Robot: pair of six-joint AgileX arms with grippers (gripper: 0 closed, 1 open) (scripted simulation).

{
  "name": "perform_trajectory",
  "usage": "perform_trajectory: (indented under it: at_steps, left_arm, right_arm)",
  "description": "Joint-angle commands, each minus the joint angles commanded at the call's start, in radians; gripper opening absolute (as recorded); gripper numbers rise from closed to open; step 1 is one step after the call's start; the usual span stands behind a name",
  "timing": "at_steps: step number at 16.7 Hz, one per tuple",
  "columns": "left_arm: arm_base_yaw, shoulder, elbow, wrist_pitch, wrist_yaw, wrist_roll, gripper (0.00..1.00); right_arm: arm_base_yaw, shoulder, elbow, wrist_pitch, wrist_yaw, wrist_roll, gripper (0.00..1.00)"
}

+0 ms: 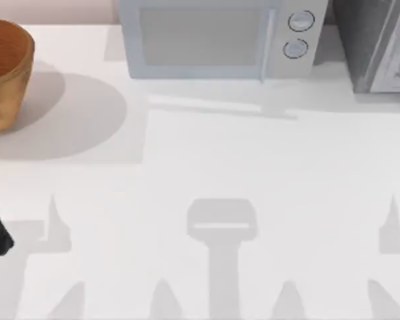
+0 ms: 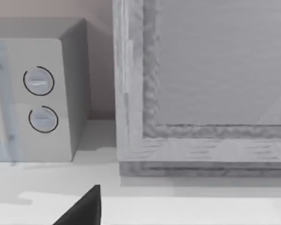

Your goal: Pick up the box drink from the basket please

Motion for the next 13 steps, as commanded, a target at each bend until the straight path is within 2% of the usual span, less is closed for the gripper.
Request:
perform_trajectory:
  at_steps: [6, 13]
  left_arm:
    - [0.011, 0.101, 0.022, 0.053, 0.012, -0.008, 1.00]
    - [0.073, 0.570, 0.197, 0.370, 0.080, -0.005, 1.00]
  right_arm:
    - [0.000, 0.000, 0.000, 0.000, 0.000, 0.000, 1.00]
    - [0.000, 0.000, 0.000, 0.000, 0.000, 0.000, 1.00]
